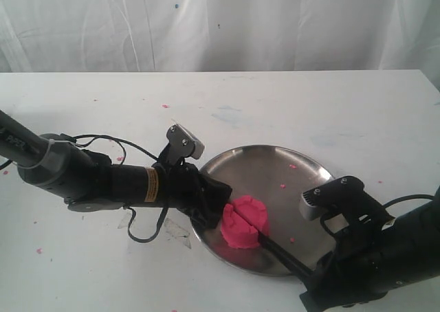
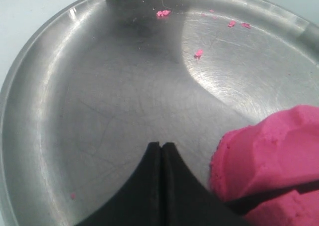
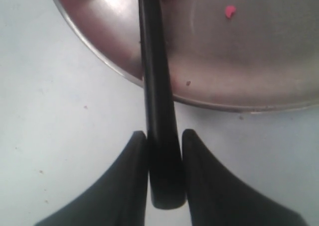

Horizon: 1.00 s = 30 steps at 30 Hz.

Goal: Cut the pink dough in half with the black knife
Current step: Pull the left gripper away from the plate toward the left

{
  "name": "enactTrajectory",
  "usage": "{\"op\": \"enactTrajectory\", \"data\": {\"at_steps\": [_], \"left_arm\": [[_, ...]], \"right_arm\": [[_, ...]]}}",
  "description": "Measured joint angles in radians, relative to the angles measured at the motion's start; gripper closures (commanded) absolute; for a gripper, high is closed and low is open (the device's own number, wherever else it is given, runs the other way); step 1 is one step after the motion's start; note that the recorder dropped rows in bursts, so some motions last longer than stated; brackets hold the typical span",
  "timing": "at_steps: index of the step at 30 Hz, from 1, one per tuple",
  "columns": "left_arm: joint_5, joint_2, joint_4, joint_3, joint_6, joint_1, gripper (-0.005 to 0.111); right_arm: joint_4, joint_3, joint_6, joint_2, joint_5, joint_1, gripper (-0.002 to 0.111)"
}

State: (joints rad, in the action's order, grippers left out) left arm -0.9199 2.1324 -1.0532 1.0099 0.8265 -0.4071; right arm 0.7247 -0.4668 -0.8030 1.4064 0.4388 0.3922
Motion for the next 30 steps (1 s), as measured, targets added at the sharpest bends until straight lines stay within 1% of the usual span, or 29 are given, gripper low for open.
{"op": "enactTrajectory", "data": {"at_steps": [6, 18, 30], "left_arm": [[-0.016, -0.005, 0.002, 0.000, -0.012, 0.004, 0.107], [0.030, -0.058, -0.029, -0.010, -0.016, 0.004, 0.107], [0.080, -0.153, -0.035, -0.010, -0.042, 0.004, 0.107]], "right_arm": [[-0.009, -0.001, 0.016, 0.000, 0.000, 0.000, 0.108], [-0.009, -0.002, 0.033, 0.000, -0.011, 0.000, 0.108], [-0.007, -0.002, 0.039, 0.002, -0.020, 0.000, 0.108]]}}
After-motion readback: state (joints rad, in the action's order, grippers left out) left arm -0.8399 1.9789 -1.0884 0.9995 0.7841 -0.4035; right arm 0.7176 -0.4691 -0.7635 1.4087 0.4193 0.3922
